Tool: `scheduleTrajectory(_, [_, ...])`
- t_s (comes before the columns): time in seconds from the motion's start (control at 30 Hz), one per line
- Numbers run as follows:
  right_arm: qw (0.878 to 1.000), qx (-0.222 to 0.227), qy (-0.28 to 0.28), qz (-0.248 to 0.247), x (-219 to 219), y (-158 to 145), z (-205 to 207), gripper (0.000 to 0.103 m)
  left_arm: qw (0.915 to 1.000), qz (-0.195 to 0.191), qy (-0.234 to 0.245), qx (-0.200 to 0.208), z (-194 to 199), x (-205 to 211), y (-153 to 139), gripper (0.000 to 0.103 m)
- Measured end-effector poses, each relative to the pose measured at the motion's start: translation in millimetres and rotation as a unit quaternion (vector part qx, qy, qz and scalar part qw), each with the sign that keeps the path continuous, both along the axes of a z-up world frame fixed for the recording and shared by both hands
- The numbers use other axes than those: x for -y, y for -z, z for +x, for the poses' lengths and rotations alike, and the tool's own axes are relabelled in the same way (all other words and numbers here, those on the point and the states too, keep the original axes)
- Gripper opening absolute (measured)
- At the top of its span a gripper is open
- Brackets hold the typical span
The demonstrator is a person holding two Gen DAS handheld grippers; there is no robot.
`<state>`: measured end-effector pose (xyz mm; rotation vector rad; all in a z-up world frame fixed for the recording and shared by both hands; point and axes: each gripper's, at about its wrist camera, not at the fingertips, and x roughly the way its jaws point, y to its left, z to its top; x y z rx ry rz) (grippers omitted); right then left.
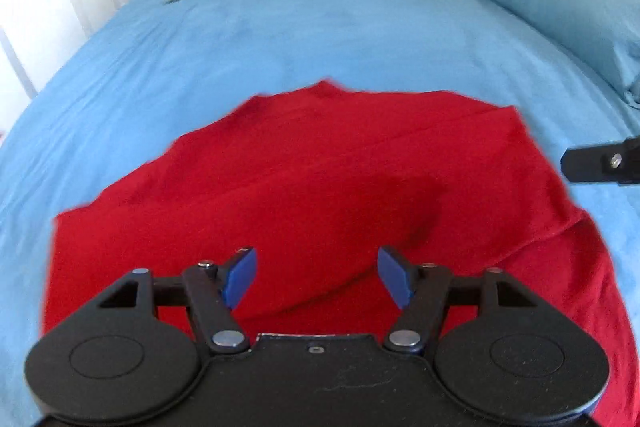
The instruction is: Fold small clothes
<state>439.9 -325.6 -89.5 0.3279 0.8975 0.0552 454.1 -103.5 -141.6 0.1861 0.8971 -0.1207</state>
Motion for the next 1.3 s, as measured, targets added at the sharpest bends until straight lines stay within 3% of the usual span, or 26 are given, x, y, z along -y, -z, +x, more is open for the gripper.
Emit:
scheduleTrajectory(0.17, [0.998,-0.026,-0.048,0.038,-46,12,22,0.103,0.9986,0.034,-0.04,0.0,-12,-57,4,0.073])
scheduleTrajectory(0.33, [0.999,-0.023,-0.005,0.038,-90,35,51,0.103,0.9957,0.053,-0.075,0.0,-11,-107,13,0.073])
scheduleTrajectory(0.37, [0.999,-0.03,0.005,0.036,-97,42,59,0.097,0.9953,0.054,-0.081,0.0,-8,-114,14,0.073])
scheduleTrajectory(0.4, [0.999,-0.037,0.011,0.035,-102,49,65,0.084,0.9946,0.056,-0.088,0.001,-6,-122,16,0.073])
scheduleTrajectory(0.43, [0.998,-0.046,0.015,0.032,-105,55,69,0.08,0.9942,0.056,-0.092,0.001,-7,-128,16,0.073])
scheduleTrajectory(0.6, [0.999,-0.043,0.016,0.008,-112,62,59,0.075,0.9943,0.031,-0.101,-0.014,-5,-156,19,0.073])
scheduleTrajectory(0.83, [0.999,-0.038,0.022,-0.007,-110,64,52,0.067,0.9922,0.037,-0.118,-0.017,-15,-173,19,0.073])
scheduleTrajectory(0.9, [0.999,-0.036,0.027,0.001,-109,64,52,0.056,0.9918,0.039,-0.12,-0.018,-15,-179,22,0.073])
scheduleTrajectory(1.03, [0.999,-0.039,0.024,0.0,-114,63,56,0.046,0.9908,0.044,-0.126,-0.023,-15,-187,30,0.073])
scheduleTrajectory(1.07, [0.999,-0.039,0.022,-0.007,-117,62,59,0.034,0.9904,0.041,-0.13,-0.023,-16,-189,30,0.073])
scheduleTrajectory(1.1, [0.999,-0.038,0.018,-0.005,-119,60,61,0.023,0.99,0.037,-0.134,-0.022,-16,-191,30,0.073])
scheduleTrajectory(1.17, [0.999,-0.031,0.011,0.001,-124,52,64,0.022,0.9896,0.034,-0.138,-0.021,-14,-192,30,0.073])
scheduleTrajectory(1.3, [1.0,0.025,0.0,0.005,-126,9,62,0.021,0.9896,0.033,-0.139,-0.015,-11,-190,30,0.073])
